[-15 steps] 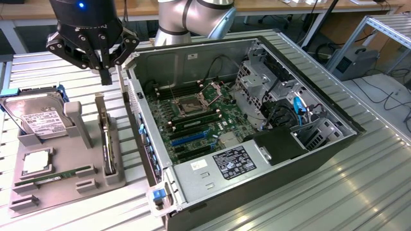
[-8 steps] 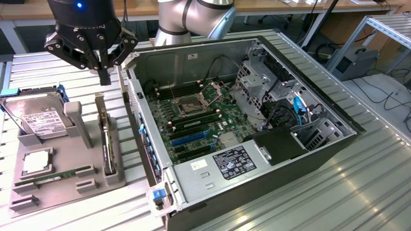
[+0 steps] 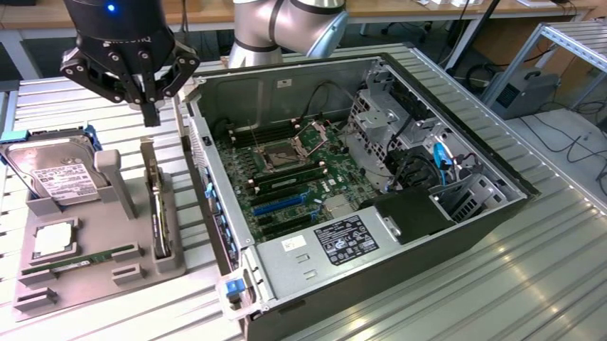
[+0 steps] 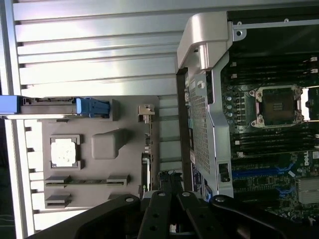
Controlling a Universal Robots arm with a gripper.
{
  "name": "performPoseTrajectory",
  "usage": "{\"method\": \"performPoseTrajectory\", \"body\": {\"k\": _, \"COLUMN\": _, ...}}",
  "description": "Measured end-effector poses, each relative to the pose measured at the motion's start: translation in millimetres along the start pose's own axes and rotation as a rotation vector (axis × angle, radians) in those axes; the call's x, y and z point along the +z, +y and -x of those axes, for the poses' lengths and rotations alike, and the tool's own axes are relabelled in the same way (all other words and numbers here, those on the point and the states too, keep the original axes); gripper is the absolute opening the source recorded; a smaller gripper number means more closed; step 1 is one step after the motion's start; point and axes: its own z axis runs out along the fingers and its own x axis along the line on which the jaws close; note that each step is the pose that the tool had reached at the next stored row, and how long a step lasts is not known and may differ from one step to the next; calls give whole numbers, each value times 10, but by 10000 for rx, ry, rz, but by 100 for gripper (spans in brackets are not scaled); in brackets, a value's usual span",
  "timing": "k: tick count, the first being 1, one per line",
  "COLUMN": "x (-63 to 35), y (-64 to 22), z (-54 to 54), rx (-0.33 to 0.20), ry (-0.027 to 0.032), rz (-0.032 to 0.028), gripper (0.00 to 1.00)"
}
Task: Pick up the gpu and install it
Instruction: 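Reach for the gpu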
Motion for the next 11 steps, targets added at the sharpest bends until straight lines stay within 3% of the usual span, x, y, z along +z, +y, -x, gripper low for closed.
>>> {"method": "performPoseTrajectory", "body": {"k": 11, "x": -1, "y": -4, "z": -54, "rx": 0, "ry": 0, "rz": 0, "gripper": 11}}
